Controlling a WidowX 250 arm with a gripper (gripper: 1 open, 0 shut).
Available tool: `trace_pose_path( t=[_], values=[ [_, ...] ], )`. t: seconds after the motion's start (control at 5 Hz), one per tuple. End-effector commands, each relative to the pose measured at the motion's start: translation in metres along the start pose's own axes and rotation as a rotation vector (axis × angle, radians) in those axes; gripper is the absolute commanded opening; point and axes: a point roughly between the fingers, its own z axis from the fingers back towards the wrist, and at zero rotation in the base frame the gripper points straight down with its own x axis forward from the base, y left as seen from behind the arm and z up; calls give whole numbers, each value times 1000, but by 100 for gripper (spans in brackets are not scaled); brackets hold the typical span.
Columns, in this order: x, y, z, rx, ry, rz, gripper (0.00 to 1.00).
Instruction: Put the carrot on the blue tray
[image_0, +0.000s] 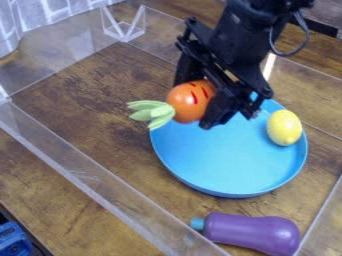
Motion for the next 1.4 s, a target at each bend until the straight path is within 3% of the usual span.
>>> trace_pose_path(
  t=[0.0, 0.2, 0.8, 1.2],
  values=[
    [-9, 5, 14, -13, -45, 28, 0],
    [-12, 3, 14, -23, -30, 36, 0],
    [-17, 3, 1, -59, 39, 163, 0],
    [-4, 12, 1, -51, 28, 42, 0]
  ],
)
